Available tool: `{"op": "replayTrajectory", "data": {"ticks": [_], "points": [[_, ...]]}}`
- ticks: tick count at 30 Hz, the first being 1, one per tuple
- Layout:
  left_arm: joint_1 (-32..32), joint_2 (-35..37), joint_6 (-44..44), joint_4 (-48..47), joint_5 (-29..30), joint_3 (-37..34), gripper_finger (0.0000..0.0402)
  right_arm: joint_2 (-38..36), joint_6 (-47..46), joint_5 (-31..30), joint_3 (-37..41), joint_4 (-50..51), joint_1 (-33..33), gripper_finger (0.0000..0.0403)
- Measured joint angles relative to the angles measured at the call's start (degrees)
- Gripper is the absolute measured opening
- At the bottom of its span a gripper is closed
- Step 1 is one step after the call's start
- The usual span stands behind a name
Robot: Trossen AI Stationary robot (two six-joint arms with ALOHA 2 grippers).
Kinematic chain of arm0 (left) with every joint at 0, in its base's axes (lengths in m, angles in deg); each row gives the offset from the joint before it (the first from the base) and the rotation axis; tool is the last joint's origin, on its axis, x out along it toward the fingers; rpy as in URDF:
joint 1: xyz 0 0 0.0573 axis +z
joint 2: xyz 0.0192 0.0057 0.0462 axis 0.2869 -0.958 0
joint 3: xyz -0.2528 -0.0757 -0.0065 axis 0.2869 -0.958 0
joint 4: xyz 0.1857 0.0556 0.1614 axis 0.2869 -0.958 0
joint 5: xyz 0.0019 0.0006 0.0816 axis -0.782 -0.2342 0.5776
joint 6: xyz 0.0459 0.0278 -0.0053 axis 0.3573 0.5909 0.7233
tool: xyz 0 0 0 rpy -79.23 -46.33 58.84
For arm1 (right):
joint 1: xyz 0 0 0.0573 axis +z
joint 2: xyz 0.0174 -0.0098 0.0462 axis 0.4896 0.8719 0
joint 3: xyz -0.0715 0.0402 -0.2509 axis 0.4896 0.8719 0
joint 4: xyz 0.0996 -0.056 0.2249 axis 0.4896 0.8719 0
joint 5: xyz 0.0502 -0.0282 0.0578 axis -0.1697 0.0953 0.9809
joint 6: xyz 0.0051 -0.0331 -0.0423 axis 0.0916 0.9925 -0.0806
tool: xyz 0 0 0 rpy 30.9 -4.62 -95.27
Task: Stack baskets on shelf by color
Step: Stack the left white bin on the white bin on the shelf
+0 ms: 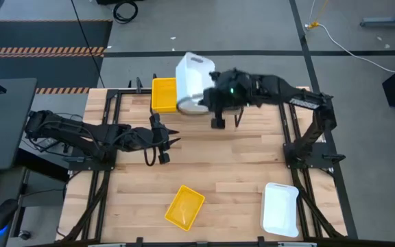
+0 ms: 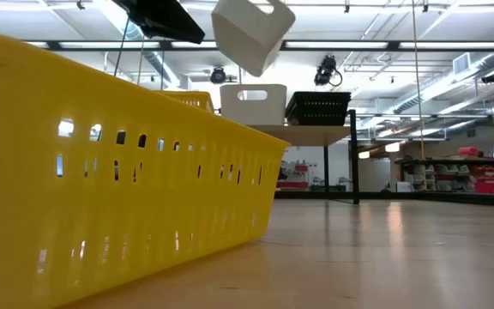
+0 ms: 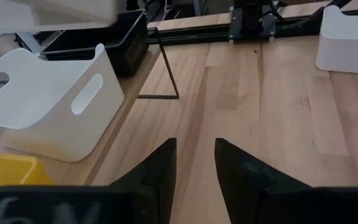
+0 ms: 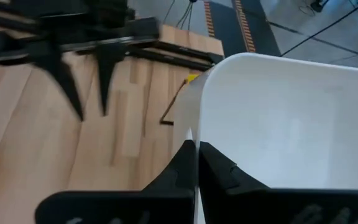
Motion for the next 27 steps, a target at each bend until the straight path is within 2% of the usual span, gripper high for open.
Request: {"op": "replayTrajectory", "data": {"ticks": [4,11,21,27], "points": [[0.0,0.0,0.0,0.0,0.0,0.0,0.0117,0.0,0.0,4.4,0.0,-1.5,-4.5,0.0006],[0.0,0.0,-0.3,0.0,0.0,0.0,0.0117,1.9,-0.1,6.5,0.0,1.2,-8.6,0.0006],[0.0,0.0,-0.5,0.0,0.0,0.0,0.0117,7.4,2.6,6.6,0.1,2.9,-10.4,0.0006],[0.0,0.0,-0.5,0.0,0.0,0.0,0.0117,7.4,3.4,6.4,0.1,2.8,-11.8,0.0006]]}}
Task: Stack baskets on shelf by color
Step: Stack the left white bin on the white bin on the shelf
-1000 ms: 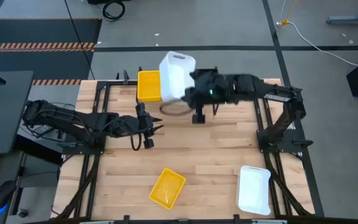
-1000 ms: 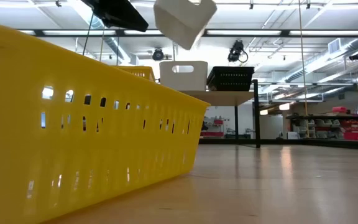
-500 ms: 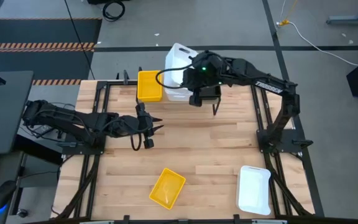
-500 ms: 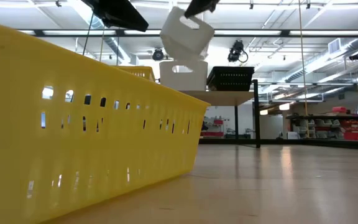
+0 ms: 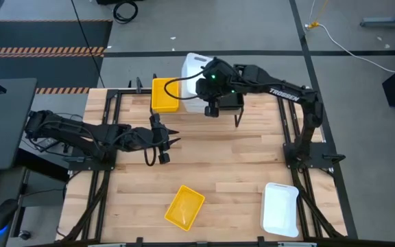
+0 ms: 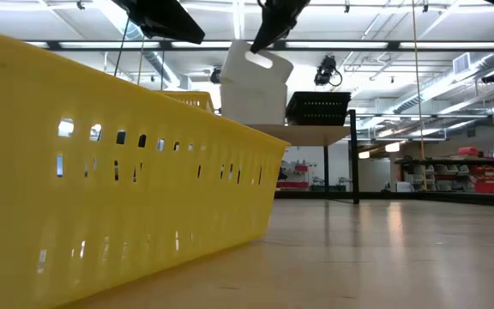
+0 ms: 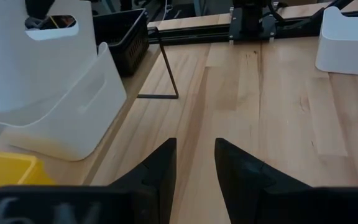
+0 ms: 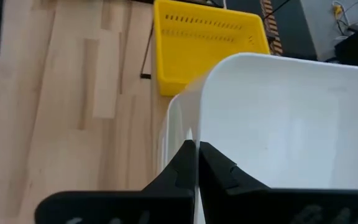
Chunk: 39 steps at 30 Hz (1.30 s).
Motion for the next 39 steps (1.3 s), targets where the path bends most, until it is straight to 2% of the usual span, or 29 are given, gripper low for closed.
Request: {"op": "replayTrajectory", "data": {"ticks": [9,19,33,39], "points": [[0.0,0.0,-0.1,0.0,0.0,0.0,0.0117,-0.9,-0.2,-0.5,0.0,3.0,-0.5,0.0006],[0.0,0.0,-0.4,0.0,0.0,0.0,0.0117,-0.9,-1.3,-4.7,0.0,4.6,0.9,0.001],[0.0,0.0,-1.5,0.0,0.0,0.0,0.0117,-0.9,-2.7,-4.9,0.0,4.6,1.0,0.0094],[0.0,0.0,-1.5,0.0,0.0,0.0,0.0117,-0.9,-2.8,-4.9,0.0,7.5,1.0,0.0111]]}}
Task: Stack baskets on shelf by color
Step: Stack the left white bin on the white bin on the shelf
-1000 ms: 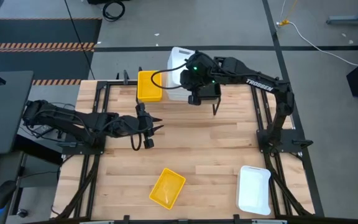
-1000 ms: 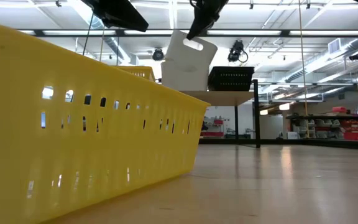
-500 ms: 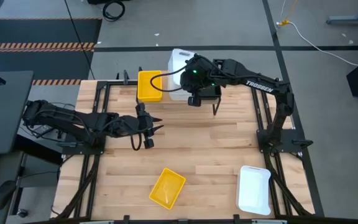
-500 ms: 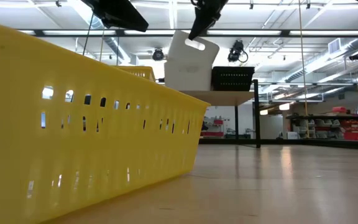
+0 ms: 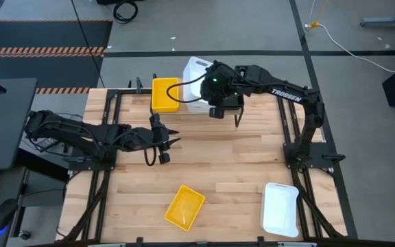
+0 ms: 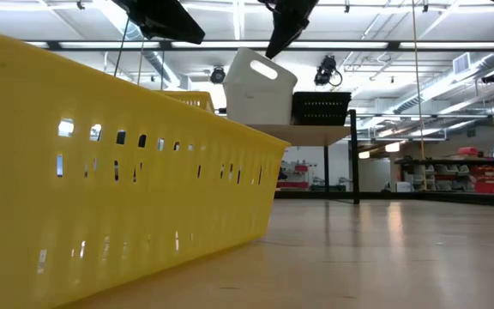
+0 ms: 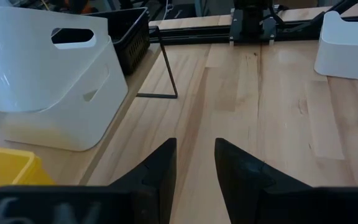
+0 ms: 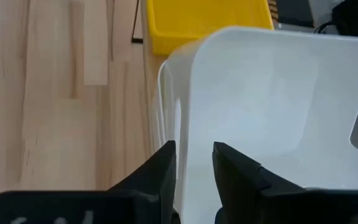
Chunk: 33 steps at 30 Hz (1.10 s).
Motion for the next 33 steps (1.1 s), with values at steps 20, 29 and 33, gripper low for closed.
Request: {"op": "replayTrajectory", "data": {"ticks": [20,29,33], "points": [[0.0,0.0,0.1,-0.2,0.1,0.0,0.0117,-7.9,-18.9,4.8,6.7,11.8,11.5,0.0111],[0.0,0.0,3.5,0.3,2.4,0.0,0.0117,-12.0,-33.4,4.7,34.2,-3.9,23.2,0.0109],[0.0,0.0,7.7,2.8,2.4,0.0,0.0117,-14.0,-40.7,3.6,43.8,-15.3,28.3,0.0109]]}}
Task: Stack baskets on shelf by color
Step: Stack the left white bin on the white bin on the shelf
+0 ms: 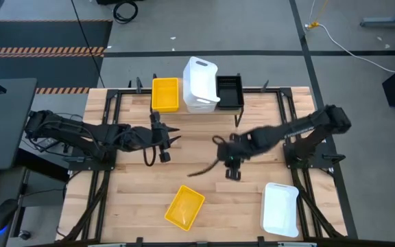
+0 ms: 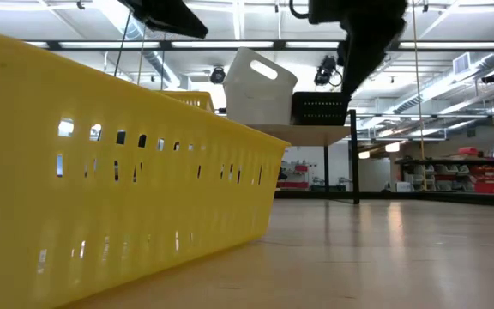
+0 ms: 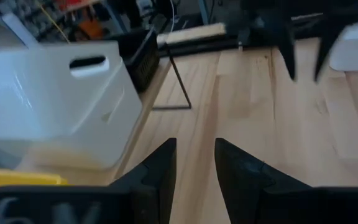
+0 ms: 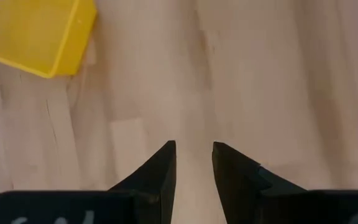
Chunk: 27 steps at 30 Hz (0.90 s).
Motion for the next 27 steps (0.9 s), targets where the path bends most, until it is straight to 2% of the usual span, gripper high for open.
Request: {"op": "replayTrajectory", "data": {"ticks": [5,9,11,13,16,23,27], "points": [[0.0,-0.8,4.6,5.2,0.0,0.0,0.0117,-0.7,-5.8,-7.2,7.8,-11.2,6.0,0.0109],[0.9,-1.7,10.9,8.9,0.2,0.8,0.0117,-0.3,-10.5,-15.0,11.6,-16.1,9.1,0.0109],[1.7,-2.3,13.3,5.6,0.5,3.8,0.0117,-0.3,-11.7,-18.4,13.5,-18.7,10.4,0.0109],[2.9,-4.0,13.8,-0.1,0.0,9.9,0.0121,-0.1,-11.7,-20.2,15.4,-21.9,11.9,0.0109],[5.3,-8.7,12.4,-13.7,-1.8,21.6,0.0137,-0.1,-11.7,-21.2,18.4,-26.6,13.9,0.0109],[11.3,-25.8,13.3,-39.8,-2.5,48.8,0.0195,-0.1,-9.6,-21.4,26.7,-42.3,17.4,0.0109],[14.3,-36.1,16.7,-53.1,-0.4,63.2,0.0222,-0.1,-8.1,-21.9,31.5,-49.3,18.0,0.0109]]}}
